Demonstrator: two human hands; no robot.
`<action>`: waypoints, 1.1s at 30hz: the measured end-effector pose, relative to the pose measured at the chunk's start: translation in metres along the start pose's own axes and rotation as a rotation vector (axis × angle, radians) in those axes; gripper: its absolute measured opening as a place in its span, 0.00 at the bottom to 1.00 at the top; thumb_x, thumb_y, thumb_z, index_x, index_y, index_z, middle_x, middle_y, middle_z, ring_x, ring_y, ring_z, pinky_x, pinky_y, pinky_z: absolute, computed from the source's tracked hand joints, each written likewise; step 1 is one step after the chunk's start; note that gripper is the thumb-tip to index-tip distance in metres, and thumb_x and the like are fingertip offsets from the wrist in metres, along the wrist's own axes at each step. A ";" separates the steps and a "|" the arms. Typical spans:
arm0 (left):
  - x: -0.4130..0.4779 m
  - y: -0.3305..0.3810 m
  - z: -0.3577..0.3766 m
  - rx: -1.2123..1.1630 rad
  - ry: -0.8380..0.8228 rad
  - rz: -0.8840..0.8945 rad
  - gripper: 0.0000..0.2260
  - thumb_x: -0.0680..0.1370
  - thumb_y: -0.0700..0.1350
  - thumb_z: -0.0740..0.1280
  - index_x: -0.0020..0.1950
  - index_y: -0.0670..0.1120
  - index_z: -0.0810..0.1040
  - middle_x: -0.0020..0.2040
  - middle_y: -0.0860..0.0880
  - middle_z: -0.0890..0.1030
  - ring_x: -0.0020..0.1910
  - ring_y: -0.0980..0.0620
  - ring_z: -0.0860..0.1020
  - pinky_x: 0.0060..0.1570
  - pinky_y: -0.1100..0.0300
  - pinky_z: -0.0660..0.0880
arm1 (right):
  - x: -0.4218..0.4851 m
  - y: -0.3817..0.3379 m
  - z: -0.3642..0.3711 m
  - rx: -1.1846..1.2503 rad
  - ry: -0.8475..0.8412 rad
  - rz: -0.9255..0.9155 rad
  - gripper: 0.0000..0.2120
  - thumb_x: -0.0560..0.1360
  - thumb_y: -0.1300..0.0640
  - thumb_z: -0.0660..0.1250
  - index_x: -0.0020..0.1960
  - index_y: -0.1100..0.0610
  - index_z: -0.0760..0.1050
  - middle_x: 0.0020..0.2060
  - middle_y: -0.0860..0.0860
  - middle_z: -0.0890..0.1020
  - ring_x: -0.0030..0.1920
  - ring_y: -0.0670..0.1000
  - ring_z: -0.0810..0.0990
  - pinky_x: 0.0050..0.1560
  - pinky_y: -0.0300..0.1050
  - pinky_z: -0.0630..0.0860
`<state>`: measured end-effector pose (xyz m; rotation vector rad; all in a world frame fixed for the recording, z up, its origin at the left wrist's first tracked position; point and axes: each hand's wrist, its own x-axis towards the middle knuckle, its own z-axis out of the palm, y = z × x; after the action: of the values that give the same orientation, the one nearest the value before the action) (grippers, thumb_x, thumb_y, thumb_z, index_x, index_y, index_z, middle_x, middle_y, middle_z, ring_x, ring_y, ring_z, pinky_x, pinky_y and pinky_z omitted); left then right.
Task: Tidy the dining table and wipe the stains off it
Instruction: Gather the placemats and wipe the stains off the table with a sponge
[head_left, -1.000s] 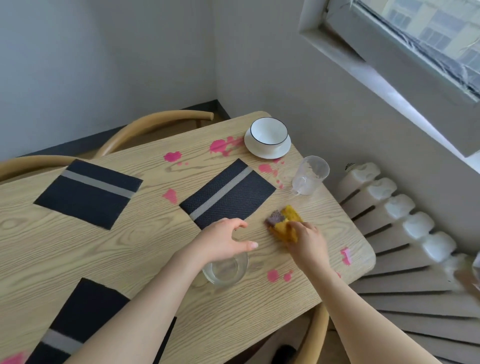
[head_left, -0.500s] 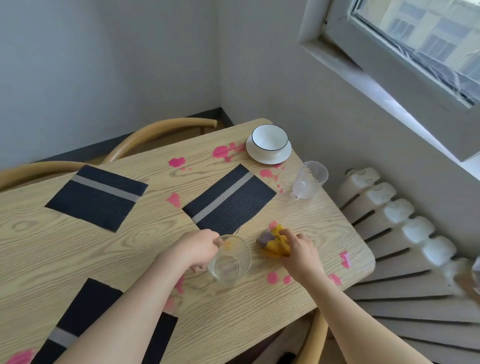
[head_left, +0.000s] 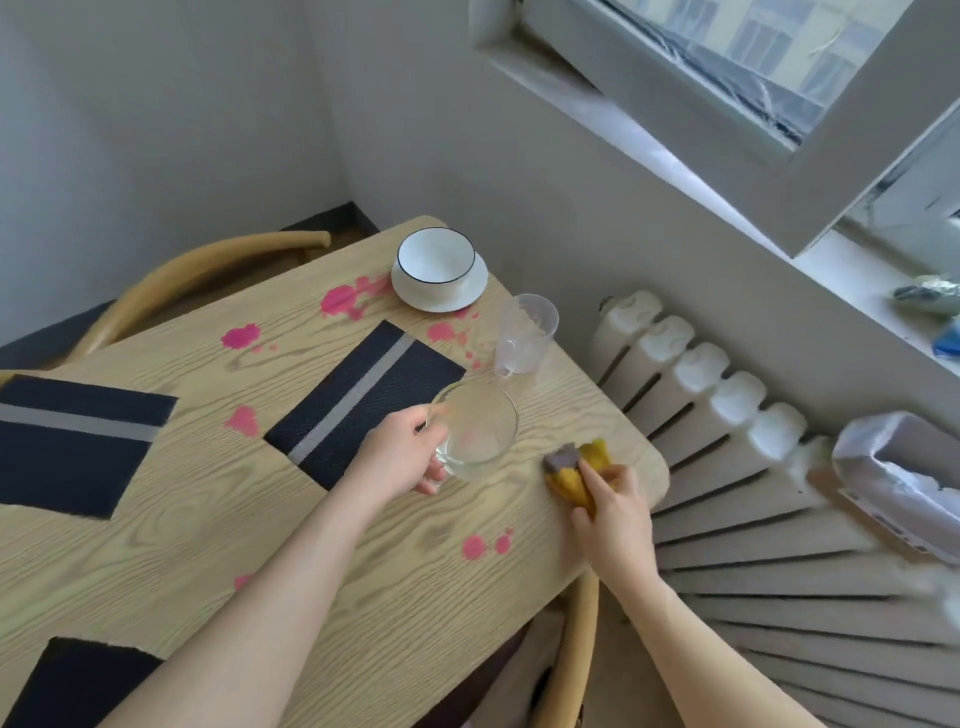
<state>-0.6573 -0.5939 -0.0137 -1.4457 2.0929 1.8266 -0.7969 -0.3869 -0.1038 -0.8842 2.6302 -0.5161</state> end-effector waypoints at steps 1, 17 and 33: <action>0.001 0.001 0.003 -0.009 0.005 -0.002 0.08 0.79 0.45 0.60 0.53 0.53 0.78 0.38 0.43 0.81 0.35 0.48 0.81 0.40 0.52 0.81 | -0.004 -0.010 0.007 -0.019 -0.037 -0.101 0.28 0.74 0.56 0.64 0.73 0.49 0.66 0.61 0.52 0.66 0.60 0.54 0.67 0.62 0.48 0.70; 0.001 -0.004 -0.008 -0.060 0.243 0.015 0.11 0.80 0.46 0.60 0.42 0.60 0.73 0.30 0.48 0.78 0.34 0.46 0.81 0.48 0.42 0.80 | 0.031 0.020 -0.012 -0.093 0.045 0.043 0.26 0.75 0.57 0.63 0.73 0.52 0.66 0.61 0.55 0.66 0.62 0.57 0.66 0.60 0.52 0.70; 0.000 0.004 -0.008 -0.174 0.292 -0.016 0.11 0.80 0.44 0.60 0.44 0.60 0.74 0.32 0.49 0.75 0.32 0.52 0.77 0.46 0.47 0.81 | 0.059 -0.046 0.014 -0.211 0.001 -0.116 0.24 0.75 0.53 0.62 0.71 0.45 0.68 0.57 0.53 0.70 0.57 0.56 0.67 0.53 0.49 0.73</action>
<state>-0.6559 -0.6007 -0.0085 -1.8679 2.0734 1.9374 -0.8124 -0.4614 -0.1065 -1.1055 2.6812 -0.2685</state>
